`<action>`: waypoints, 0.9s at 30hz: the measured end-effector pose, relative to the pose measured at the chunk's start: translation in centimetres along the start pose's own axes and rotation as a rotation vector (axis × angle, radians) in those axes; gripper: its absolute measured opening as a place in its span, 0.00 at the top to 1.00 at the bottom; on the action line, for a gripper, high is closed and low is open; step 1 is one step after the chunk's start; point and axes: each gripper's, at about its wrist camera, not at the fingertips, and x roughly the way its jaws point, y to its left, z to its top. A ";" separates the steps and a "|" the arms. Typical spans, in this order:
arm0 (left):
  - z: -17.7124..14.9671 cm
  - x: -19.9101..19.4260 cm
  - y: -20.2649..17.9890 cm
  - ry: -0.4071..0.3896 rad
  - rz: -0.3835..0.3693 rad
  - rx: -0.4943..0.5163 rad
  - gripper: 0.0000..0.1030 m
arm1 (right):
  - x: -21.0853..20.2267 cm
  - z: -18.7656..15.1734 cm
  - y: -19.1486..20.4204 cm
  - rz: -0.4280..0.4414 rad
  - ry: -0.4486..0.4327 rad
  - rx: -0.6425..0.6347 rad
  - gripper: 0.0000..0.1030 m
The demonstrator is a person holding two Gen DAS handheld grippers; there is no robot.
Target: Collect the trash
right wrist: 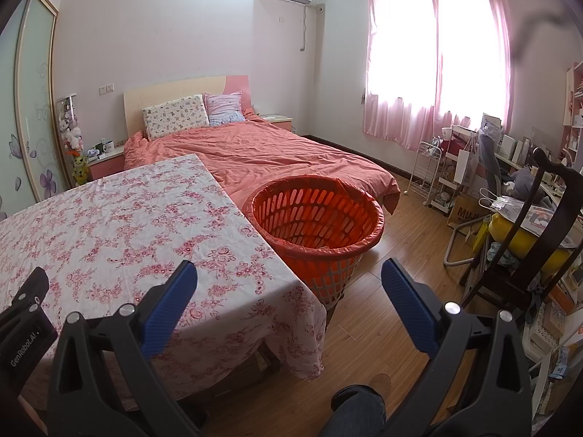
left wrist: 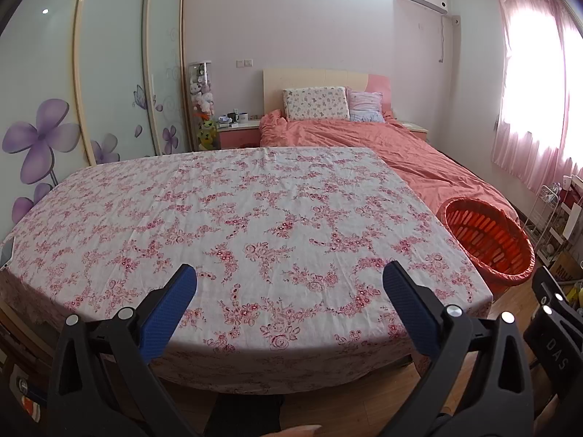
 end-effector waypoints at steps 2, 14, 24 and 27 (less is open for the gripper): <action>0.0 0.0 0.0 0.000 -0.001 0.000 0.02 | 0.0 0.0 0.0 0.001 0.000 -0.001 0.04; 0.0 0.1 0.0 0.002 -0.001 0.000 0.02 | 0.0 0.3 -0.2 -0.001 0.000 0.000 0.04; -0.1 0.2 0.0 0.003 -0.002 0.000 0.02 | 0.0 0.3 -0.1 -0.001 0.000 -0.001 0.04; 0.0 0.2 0.0 0.003 -0.002 0.000 0.02 | 0.0 0.3 -0.1 -0.001 -0.001 -0.001 0.04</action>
